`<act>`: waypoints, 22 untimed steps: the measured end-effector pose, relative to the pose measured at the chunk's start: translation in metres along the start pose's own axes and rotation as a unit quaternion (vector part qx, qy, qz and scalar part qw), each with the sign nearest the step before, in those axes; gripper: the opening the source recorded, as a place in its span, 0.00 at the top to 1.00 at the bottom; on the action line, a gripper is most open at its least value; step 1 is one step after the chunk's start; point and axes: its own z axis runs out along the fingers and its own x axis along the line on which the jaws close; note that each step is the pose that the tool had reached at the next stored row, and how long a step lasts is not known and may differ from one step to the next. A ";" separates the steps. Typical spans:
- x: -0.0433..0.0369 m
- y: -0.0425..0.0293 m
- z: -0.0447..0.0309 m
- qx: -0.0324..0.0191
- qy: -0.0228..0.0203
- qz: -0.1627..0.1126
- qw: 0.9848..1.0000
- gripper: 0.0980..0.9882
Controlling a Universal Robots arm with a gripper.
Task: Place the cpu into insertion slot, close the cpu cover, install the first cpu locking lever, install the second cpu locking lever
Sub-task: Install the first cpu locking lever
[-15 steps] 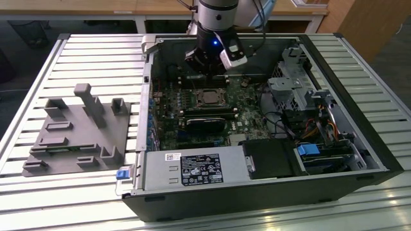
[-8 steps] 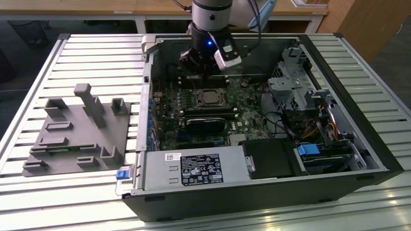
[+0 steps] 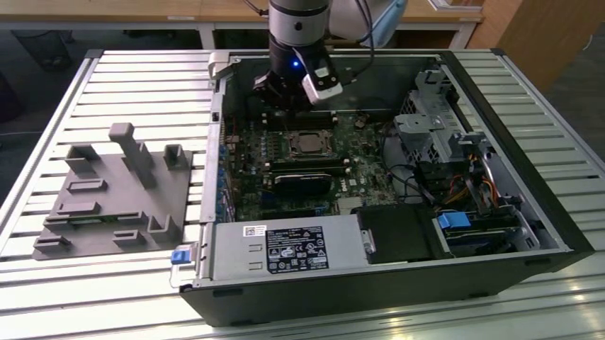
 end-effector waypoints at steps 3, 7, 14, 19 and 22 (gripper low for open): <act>0.0069 -0.0006 0.0001 -0.001 -0.008 0.000 1.000 0.97; 0.0120 -0.0003 0.0003 -0.001 -0.009 -0.001 1.000 0.97; 0.0202 0.0004 0.0011 -0.003 -0.009 -0.001 1.000 0.97; 0.0263 0.0002 0.0020 -0.005 -0.009 -0.001 1.000 0.97; 0.0284 0.0014 0.0025 -0.006 -0.009 -0.001 1.000 0.97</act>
